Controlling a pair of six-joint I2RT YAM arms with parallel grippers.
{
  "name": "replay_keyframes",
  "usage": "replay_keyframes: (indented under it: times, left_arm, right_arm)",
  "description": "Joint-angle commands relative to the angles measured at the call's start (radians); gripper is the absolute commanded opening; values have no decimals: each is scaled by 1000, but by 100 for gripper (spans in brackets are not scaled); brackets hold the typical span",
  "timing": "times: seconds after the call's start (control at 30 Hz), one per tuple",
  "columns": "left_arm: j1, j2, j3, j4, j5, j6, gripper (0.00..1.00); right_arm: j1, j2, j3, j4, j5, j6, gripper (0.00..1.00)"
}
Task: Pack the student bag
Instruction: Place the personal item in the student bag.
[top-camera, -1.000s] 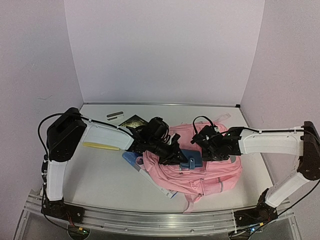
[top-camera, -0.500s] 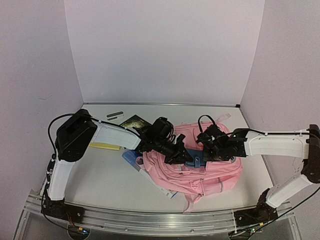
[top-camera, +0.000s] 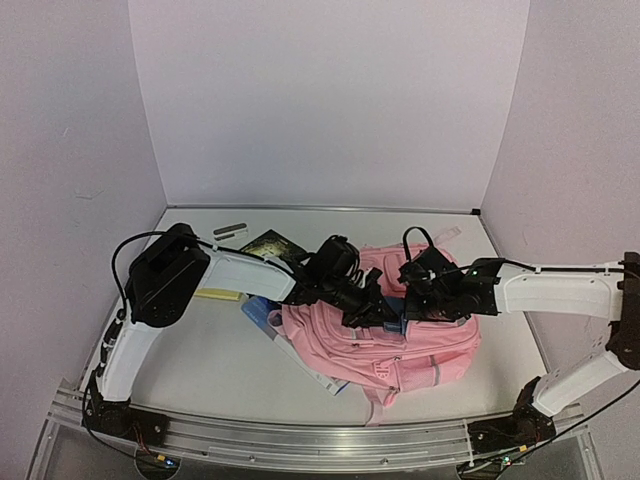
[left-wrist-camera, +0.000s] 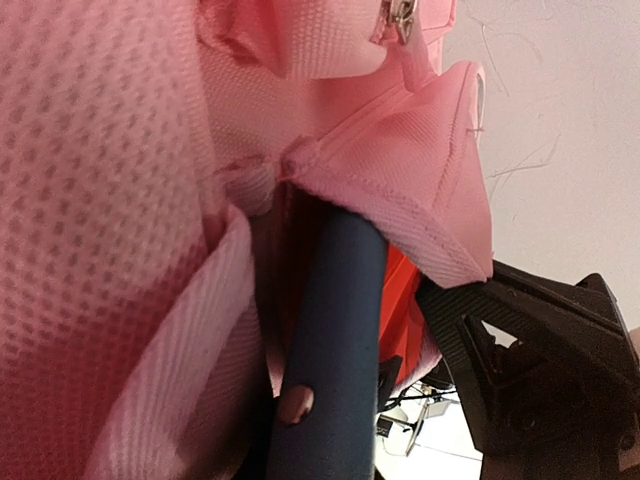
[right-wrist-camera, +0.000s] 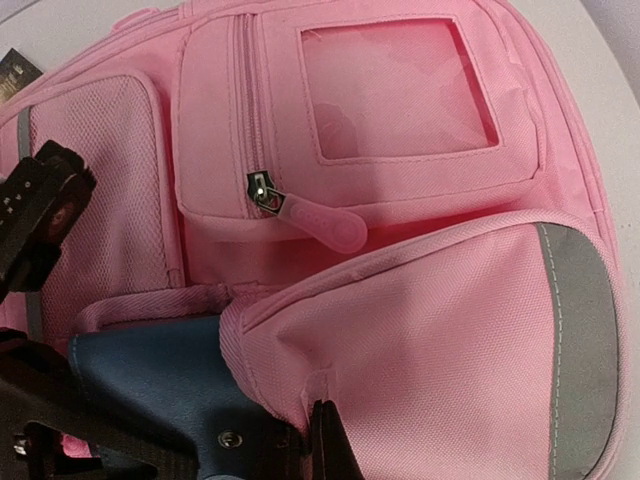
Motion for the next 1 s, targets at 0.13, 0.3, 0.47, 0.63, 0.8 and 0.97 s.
replay_keyframes:
  times: [0.13, 0.3, 0.47, 0.63, 0.8, 0.97]
  left_arm:
    - [5, -4, 41, -28, -140, 45, 6]
    - [5, -85, 12, -105, -190, 131, 31]
    - [4, -149, -21, -182, -230, 178, 48]
    - [4, -188, -78, -201, -254, 175, 53]
    - [3, -230, -107, -244, -289, 209, 56]
    - [3, -219, -94, -262, -268, 225, 40]
  right_arm:
    - [25, -60, 16, 168, -67, 39, 0]
    - [22, -70, 12, 166, -56, 42, 0]
    - [20, -73, 14, 166, -54, 40, 0]
    - [20, -71, 19, 166, -55, 33, 0]
    - [19, -69, 23, 166, -55, 26, 0]
    - [17, -55, 32, 165, -58, 19, 0]
